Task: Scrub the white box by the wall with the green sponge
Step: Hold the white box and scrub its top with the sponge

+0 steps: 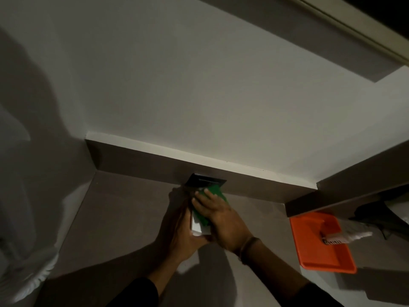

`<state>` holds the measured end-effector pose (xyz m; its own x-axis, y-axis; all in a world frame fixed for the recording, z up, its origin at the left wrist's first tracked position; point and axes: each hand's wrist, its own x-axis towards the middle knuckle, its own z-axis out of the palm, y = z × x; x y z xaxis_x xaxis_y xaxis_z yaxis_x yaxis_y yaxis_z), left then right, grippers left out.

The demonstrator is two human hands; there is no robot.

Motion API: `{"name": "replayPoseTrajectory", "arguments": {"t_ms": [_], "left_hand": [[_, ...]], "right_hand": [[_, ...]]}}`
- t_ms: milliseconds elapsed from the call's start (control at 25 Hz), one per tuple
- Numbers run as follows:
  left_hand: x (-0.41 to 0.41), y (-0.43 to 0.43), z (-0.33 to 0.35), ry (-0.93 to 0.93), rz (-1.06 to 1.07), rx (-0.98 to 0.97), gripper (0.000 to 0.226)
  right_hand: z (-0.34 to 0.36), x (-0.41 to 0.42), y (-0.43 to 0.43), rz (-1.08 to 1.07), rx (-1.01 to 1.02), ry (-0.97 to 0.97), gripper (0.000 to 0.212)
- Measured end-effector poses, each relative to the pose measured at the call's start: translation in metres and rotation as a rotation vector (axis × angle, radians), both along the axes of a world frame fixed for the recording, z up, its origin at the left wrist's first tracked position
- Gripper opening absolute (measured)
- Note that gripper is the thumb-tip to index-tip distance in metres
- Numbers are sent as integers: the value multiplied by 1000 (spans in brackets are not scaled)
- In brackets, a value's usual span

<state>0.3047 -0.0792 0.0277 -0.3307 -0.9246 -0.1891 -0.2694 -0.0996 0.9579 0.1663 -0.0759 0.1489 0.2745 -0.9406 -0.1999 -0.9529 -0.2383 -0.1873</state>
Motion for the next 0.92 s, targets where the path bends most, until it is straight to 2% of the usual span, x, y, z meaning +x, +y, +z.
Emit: {"name": "replayPoseTrajectory", "arguments": {"t_ms": [120, 280, 400, 480, 560, 600, 640, 720, 840, 880, 920], "left_hand": [[2, -6, -3, -79, -44, -59, 103], [1, -8, -8, -45, -41, -108, 136], [-1, -5, -4, 32, -40, -45, 137], [-1, -3, -10, 13, -29, -7, 123], [-2, -3, -3, -56, 6, -17, 91], [-5, -3, 1, -67, 13, -23, 85], [-7, -5, -2, -65, 21, -14, 90], [0, -6, -11, -71, 25, -85, 116], [11, -3, 2, -123, -35, -150, 135], [1, -3, -4, -120, -87, -102, 138], [2, 4, -7, -136, -178, -135, 142]], "right_hand": [[5, -18, 60, 81, -13, -61, 68], [3, -43, 32, -158, -27, -80, 72], [0, -17, -13, -219, -33, -87, 69], [-3, 0, -2, -104, -22, -57, 66], [-4, 2, 37, 0, -24, -45, 63], [-4, -3, 58, 25, -32, -59, 64], [-3, -12, 73, 22, -46, -72, 70], [-2, -31, 73, -69, -60, -67, 80], [-3, -34, 24, -246, -46, -109, 75], [-2, -28, 6, -271, -41, -122, 75], [-1, -21, -9, -271, -35, -112, 76]]}}
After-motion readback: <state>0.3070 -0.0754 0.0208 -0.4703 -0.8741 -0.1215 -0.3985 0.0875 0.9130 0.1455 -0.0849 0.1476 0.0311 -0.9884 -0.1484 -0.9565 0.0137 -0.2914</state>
